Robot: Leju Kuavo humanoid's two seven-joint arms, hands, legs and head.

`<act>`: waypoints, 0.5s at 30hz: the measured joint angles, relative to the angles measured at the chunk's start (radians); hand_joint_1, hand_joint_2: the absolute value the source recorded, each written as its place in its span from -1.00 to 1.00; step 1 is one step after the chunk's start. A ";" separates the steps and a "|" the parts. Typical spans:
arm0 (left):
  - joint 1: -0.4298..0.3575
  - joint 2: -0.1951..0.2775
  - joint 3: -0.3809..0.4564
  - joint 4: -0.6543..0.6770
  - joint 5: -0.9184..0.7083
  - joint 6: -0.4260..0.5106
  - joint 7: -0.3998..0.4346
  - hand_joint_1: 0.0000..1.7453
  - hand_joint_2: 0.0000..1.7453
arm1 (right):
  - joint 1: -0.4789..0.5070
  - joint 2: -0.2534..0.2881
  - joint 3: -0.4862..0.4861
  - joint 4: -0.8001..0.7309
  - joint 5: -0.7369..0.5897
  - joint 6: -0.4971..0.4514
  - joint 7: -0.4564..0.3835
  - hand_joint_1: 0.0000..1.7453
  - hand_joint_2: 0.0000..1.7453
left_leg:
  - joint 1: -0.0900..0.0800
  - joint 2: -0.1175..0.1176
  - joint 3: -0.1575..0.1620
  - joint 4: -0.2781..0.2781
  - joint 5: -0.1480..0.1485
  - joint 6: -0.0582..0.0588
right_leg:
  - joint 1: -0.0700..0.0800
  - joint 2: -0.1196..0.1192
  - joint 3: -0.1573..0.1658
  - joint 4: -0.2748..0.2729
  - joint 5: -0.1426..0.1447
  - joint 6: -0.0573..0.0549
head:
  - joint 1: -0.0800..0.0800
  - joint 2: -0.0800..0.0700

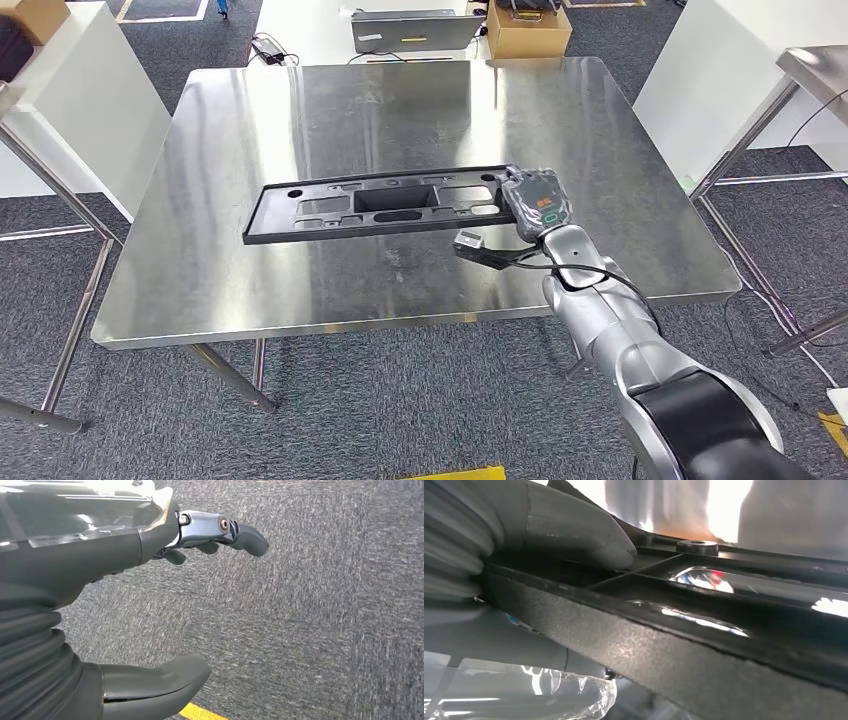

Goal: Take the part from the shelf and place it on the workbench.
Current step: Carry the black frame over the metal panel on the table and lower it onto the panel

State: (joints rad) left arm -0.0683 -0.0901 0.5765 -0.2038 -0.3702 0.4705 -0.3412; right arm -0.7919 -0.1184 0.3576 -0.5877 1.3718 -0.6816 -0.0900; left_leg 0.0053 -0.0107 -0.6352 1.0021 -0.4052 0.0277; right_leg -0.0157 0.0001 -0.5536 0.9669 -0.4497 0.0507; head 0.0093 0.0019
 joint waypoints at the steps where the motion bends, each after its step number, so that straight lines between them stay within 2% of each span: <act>1: 0.001 0.002 0.004 0.000 0.001 -0.002 -0.002 -1.00 1.00 | 0.009 -0.006 -0.018 0.018 -0.003 0.000 0.005 1.00 1.00 | 0.000 0.000 0.000 0.000 0.000 0.000 | 0.000 0.000 0.000 0.000 0.000 0.000 | 0.000 0.000; 8: 0.006 0.005 0.029 0.000 0.004 -0.005 0.000 -1.00 1.00 | 0.073 -0.047 -0.154 0.100 -0.040 -0.003 0.004 1.00 1.00 | 0.000 0.000 0.000 0.000 0.000 0.000 | 0.000 0.000 0.000 0.000 0.000 0.000 | 0.000 0.000; 14: 0.007 0.005 0.043 0.000 0.005 -0.002 0.002 -1.00 1.00 | 0.103 -0.062 -0.204 0.128 -0.039 -0.007 0.000 1.00 1.00 | 0.000 0.001 0.000 0.000 -0.001 0.000 | 0.000 0.000 0.000 0.000 0.000 0.000 | 0.000 0.000; 15: 0.007 0.005 0.043 0.000 0.005 -0.001 0.003 -1.00 1.00 | 0.103 -0.062 -0.210 0.130 -0.039 -0.009 0.000 0.50 0.50 | 0.000 0.001 0.000 0.000 -0.001 0.000 | 0.000 0.000 0.000 0.000 0.000 0.000 | 0.000 0.000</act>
State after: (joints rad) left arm -0.0612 -0.0852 0.6198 -0.2039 -0.3649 0.4698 -0.3385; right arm -0.6886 -0.1806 0.1478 -0.4573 1.3331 -0.6903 -0.0903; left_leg 0.0056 -0.0099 -0.6354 1.0021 -0.4058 0.0280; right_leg -0.0156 0.0002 -0.5539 0.9668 -0.4499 0.0508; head 0.0095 0.0019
